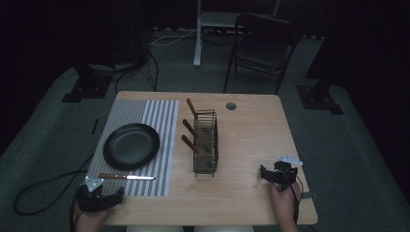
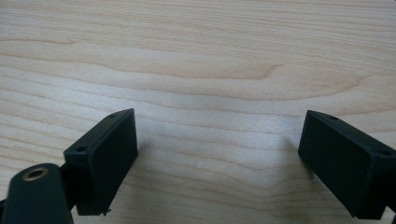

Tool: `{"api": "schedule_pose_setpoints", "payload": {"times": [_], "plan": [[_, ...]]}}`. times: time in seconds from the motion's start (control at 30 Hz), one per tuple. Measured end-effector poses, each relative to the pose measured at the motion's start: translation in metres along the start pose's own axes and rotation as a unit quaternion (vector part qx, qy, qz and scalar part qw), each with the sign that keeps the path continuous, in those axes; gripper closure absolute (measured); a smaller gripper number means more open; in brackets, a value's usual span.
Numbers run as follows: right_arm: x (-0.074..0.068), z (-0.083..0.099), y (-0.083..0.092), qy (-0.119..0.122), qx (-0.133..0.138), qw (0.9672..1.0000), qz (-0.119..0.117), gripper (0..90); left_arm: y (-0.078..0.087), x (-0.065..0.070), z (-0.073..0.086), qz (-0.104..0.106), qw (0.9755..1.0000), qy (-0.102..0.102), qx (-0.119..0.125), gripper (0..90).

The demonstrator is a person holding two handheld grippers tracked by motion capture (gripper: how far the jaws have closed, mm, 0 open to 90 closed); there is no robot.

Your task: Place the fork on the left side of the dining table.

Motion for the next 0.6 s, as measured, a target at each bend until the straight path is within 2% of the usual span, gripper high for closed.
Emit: {"api": "schedule_pose_setpoints", "payload": {"times": [0.3,0.4,0.6], "plan": [[0.0,-0.0003,-0.0003,0.001,0.0,1.0,-0.001,11.4,-0.0001,0.0001,-0.0002,0.001,1.0,0.0,-0.002,0.0],[0.0,-0.0003,-0.0003,0.001,0.0,1.0,-0.001,11.4,-0.0002,-0.0006,-0.0001,0.007,0.9999,-0.008,0.001,0.1],[0.0,-0.0002,-0.0003,0.001,0.0,1.0,-0.001,11.4,0.0001,-0.0014,-0.0006,0.013,0.9998,-0.011,-0.002,0.4]]}}
Point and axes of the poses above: each handheld gripper's, and its own axes: y roughly backward along the jaws, z roughly out of its underside, x roughly to its right, the point moved 7 cm from there along -y, roughly forward along the jaws, and after that the axes turned 4 degrees about -y, right-handed, at the moved point
